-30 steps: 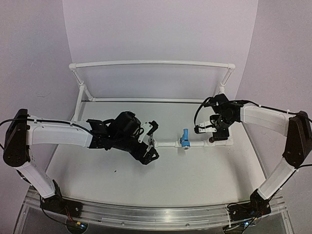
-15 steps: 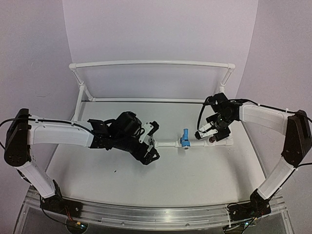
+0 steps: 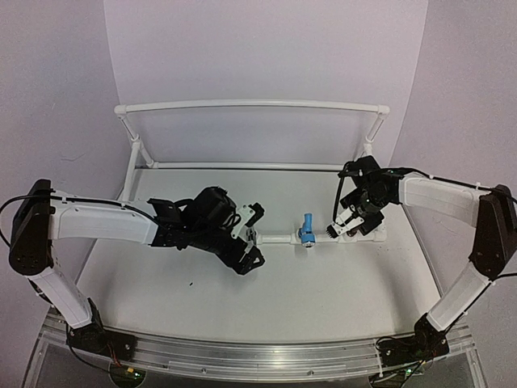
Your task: Install the water faucets
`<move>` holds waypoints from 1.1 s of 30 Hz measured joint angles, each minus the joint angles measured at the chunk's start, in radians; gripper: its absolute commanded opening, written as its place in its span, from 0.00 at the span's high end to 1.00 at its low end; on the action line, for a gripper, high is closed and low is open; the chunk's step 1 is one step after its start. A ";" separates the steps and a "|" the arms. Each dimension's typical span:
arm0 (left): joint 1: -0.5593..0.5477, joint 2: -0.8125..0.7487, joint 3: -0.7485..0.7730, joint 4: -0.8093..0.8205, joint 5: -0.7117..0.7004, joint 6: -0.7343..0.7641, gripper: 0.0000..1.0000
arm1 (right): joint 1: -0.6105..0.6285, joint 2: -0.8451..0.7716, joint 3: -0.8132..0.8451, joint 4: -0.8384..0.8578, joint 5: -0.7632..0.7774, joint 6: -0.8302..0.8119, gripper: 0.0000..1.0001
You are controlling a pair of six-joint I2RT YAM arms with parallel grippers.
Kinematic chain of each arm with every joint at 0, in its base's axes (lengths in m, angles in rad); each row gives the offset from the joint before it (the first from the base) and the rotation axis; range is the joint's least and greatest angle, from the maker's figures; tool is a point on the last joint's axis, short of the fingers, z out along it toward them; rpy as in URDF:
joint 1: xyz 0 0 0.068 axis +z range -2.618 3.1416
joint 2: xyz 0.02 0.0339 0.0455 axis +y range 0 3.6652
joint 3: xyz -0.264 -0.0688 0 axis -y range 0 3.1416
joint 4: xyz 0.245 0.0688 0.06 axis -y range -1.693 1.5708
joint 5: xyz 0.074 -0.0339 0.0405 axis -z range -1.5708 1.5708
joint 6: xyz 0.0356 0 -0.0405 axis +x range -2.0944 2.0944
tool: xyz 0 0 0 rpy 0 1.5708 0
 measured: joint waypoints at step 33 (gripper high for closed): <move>0.000 0.016 0.000 0.001 0.015 0.000 0.00 | 0.061 0.140 0.178 -0.195 0.145 0.380 1.00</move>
